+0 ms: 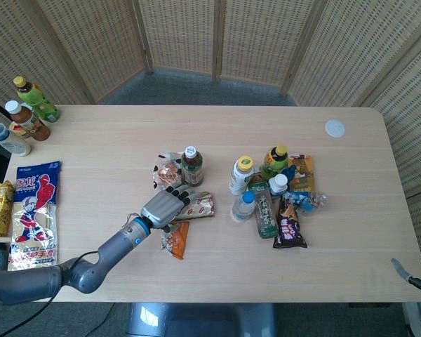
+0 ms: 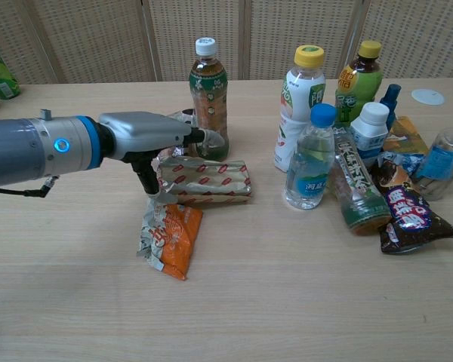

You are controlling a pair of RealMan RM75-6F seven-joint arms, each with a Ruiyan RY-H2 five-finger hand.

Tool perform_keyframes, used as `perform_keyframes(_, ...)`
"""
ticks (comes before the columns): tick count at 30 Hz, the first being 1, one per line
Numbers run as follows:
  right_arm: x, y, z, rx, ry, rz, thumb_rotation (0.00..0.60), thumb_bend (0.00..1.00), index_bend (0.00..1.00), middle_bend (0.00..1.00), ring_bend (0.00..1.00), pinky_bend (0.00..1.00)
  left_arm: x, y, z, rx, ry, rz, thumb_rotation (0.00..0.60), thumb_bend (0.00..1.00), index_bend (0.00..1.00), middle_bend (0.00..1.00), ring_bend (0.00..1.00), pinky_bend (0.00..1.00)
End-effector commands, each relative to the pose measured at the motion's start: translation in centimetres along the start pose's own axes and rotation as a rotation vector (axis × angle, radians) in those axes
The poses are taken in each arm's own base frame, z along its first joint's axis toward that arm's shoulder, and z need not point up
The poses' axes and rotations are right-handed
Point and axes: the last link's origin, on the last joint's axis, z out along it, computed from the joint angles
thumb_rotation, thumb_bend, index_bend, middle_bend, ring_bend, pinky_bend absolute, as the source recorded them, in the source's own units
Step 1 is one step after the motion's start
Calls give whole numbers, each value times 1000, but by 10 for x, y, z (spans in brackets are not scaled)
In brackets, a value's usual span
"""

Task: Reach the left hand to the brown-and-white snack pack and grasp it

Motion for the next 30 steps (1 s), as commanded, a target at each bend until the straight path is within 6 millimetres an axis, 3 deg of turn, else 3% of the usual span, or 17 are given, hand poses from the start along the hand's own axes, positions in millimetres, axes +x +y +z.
perform_keyframes(1,2,3,-2,-12,3,-3,387,148,0,0,0,0,-9,8,16,0,-24,2,600,302,0,0,0,0)
perform_keyframes(5,6,8,-4,-26,12,-9,386,150,0,0,0,0,-15,11,28,12,-29,8,600,303,0,2,0,0)
perform_keyframes(8,9,11,-6,-35,18,-12,388,148,0,0,0,0,-17,13,34,26,-8,7,600,302,43,77,31,0)
perform_keyframes(12,11,13,-9,-45,23,-9,386,149,0,0,0,0,-21,13,38,47,21,11,600,307,223,264,241,16)
perform_keyframes(13,11,14,-9,-46,23,-10,389,148,0,0,0,0,-21,14,39,50,28,15,600,310,258,297,281,43)
perform_keyframes(16,11,13,-10,-45,23,-8,391,147,0,0,0,0,-22,15,39,58,65,18,600,333,415,446,452,269)
perform_keyframes(18,11,12,-9,-40,25,-6,390,148,0,0,0,0,-22,15,40,60,84,11,600,340,481,501,510,343)
perform_keyframes(23,10,9,-8,-32,23,-4,388,149,0,0,0,0,-13,13,37,57,135,-28,600,323,498,519,535,375)
perform_keyframes(30,5,6,-6,-21,12,7,386,149,0,0,0,0,22,-1,13,49,237,-144,600,317,484,515,535,373)
